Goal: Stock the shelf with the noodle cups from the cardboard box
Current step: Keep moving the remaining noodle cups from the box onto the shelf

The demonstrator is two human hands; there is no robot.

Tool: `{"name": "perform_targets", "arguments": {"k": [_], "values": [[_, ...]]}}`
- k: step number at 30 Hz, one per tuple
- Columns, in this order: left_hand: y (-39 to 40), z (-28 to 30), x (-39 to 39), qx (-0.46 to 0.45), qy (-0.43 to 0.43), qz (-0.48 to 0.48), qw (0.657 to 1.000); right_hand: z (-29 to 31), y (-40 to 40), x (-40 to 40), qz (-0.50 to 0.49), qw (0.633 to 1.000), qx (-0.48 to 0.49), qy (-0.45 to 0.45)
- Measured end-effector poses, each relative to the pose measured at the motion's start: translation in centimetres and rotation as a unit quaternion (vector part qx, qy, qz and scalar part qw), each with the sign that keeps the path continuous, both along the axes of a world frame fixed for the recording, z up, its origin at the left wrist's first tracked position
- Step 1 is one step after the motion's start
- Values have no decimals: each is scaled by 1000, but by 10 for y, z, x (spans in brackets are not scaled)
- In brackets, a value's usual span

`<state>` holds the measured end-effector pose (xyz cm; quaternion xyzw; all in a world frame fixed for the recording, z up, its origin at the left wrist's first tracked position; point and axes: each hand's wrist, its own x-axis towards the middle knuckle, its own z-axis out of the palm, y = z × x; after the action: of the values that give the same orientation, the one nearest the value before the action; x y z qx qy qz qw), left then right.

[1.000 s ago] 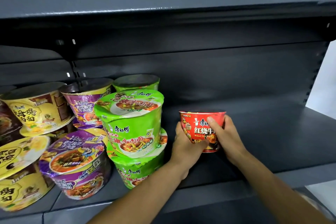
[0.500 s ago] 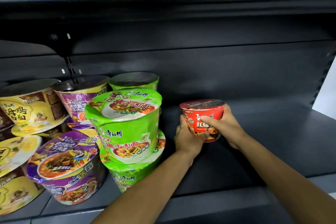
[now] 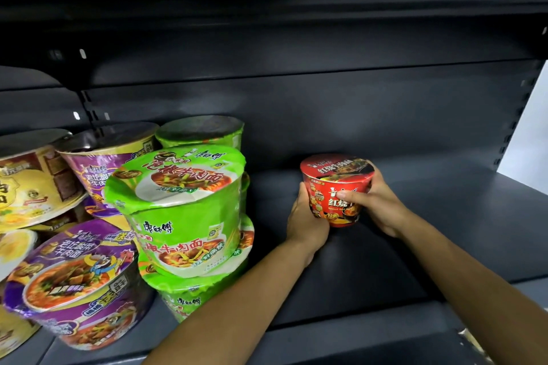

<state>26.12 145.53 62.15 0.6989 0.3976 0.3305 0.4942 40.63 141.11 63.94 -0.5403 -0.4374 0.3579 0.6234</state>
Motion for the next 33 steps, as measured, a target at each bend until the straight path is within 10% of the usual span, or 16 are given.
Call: {"name": "perform_targets", "arguments": {"k": [15, 33], "values": [[4, -1, -16, -47, -55, 250, 966, -16, 44, -53, -15, 997, 0, -78], [0, -8, -33, -9, -49, 269, 962, 1, 42, -58, 114, 993, -40, -2]]}}
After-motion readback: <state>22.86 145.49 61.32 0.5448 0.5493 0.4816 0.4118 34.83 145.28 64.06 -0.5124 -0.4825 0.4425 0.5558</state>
